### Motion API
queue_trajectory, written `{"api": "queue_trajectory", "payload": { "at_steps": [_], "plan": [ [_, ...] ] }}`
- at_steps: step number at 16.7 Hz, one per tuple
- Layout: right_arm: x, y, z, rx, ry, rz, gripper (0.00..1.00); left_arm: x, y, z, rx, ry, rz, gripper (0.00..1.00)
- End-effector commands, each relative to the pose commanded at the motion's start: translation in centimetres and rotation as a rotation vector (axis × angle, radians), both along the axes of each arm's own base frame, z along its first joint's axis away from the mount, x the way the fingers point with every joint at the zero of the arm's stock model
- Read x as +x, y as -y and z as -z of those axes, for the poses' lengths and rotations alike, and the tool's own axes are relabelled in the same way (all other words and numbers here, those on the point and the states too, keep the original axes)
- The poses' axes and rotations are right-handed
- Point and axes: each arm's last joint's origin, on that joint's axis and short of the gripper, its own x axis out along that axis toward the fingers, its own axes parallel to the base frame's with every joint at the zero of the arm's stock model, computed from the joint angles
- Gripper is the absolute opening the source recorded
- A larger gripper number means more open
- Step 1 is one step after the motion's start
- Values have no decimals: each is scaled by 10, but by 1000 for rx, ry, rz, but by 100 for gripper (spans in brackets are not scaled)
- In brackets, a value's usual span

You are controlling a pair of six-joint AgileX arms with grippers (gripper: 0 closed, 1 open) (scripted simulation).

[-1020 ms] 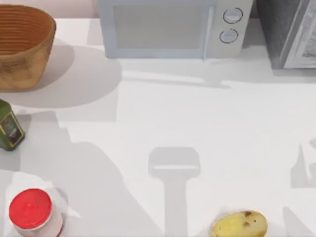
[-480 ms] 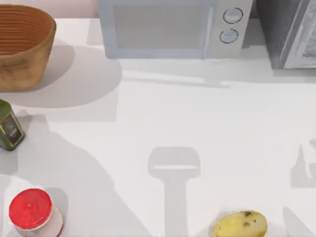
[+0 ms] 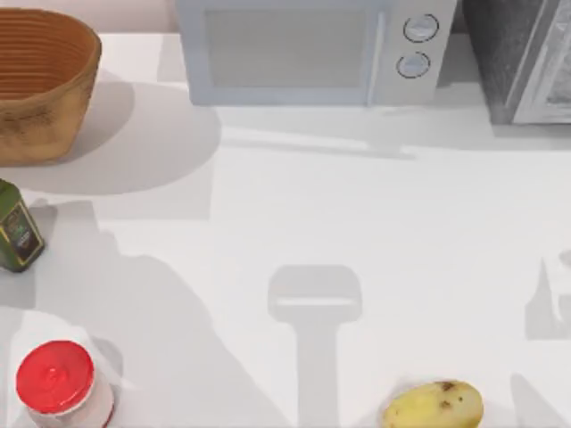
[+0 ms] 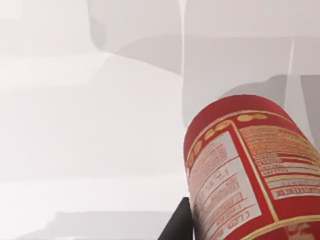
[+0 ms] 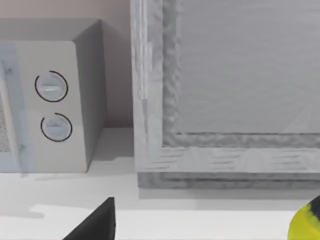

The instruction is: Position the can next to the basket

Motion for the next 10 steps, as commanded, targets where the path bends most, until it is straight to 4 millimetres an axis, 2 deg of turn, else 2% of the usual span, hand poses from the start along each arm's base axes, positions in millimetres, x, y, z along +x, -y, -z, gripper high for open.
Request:
{"api": "queue_trajectory", "payload": {
  "at_steps": [2, 10],
  "plan": [
    [0, 0, 0, 0, 0, 0, 100, 0, 0, 0, 0, 0, 0, 0],
    [0, 0, 0, 0, 0, 0, 100, 0, 0, 0, 0, 0, 0, 60]
  ]
}}
